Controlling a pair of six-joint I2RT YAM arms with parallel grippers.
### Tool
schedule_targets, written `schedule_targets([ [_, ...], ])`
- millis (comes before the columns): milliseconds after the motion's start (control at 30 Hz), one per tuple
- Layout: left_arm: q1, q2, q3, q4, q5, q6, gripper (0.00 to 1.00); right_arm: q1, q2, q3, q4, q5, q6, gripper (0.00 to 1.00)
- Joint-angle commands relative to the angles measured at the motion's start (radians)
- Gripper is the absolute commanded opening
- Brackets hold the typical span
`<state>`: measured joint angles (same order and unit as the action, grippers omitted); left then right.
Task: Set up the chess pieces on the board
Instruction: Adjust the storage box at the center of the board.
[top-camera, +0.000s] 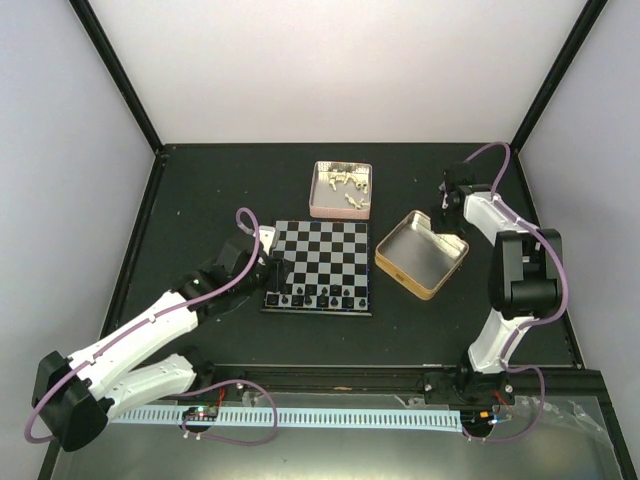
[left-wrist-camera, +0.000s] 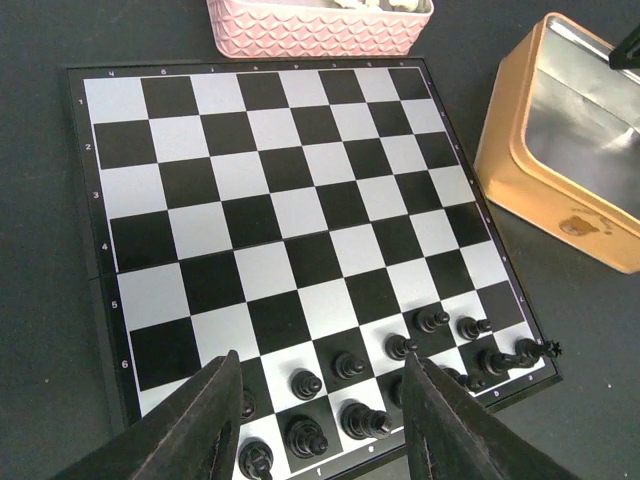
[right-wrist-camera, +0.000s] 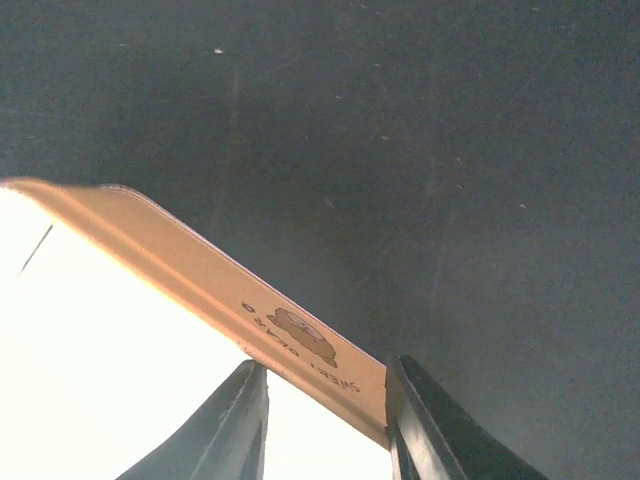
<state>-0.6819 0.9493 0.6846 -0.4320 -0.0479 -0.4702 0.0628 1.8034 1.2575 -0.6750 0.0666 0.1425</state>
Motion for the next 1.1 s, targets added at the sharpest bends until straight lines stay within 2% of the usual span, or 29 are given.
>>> schedule_targets([
  [0, 0.007, 0.006, 0.033, 0.022, 0.009, 0.018, 0.45, -0.001, -0.023, -0.032, -0.052, 0.113, 0.079, 0.29],
  [333, 0.008, 0.005, 0.033, 0.020, 0.015, 0.019, 0.45, -0.002, -0.135, -0.163, -0.070, 0.162, 0.204, 0.12],
  [600, 0.007, 0.011, 0.035, 0.026, 0.020, 0.016, 0.45, -0.002, -0.297, -0.333, -0.053, 0.076, 0.294, 0.06],
  [667, 0.008, 0.016, 0.039, 0.030, 0.024, 0.013, 0.45, -0.002, -0.327, -0.350, -0.046, 0.049, 0.301, 0.07],
  [800, 0.008, 0.023, 0.046, 0.027, 0.027, 0.012, 0.45, 0.001, -0.357, -0.309, -0.067, 0.078, 0.305, 0.23],
  [900, 0.008, 0.024, 0.048, 0.021, 0.021, 0.010, 0.46, 0.005, -0.401, -0.266, -0.069, 0.070, 0.319, 0.32],
  [1067, 0.009, 0.027, 0.047, 0.030, 0.025, 0.002, 0.47, 0.037, -0.431, -0.264, 0.049, -0.095, 0.425, 0.36],
])
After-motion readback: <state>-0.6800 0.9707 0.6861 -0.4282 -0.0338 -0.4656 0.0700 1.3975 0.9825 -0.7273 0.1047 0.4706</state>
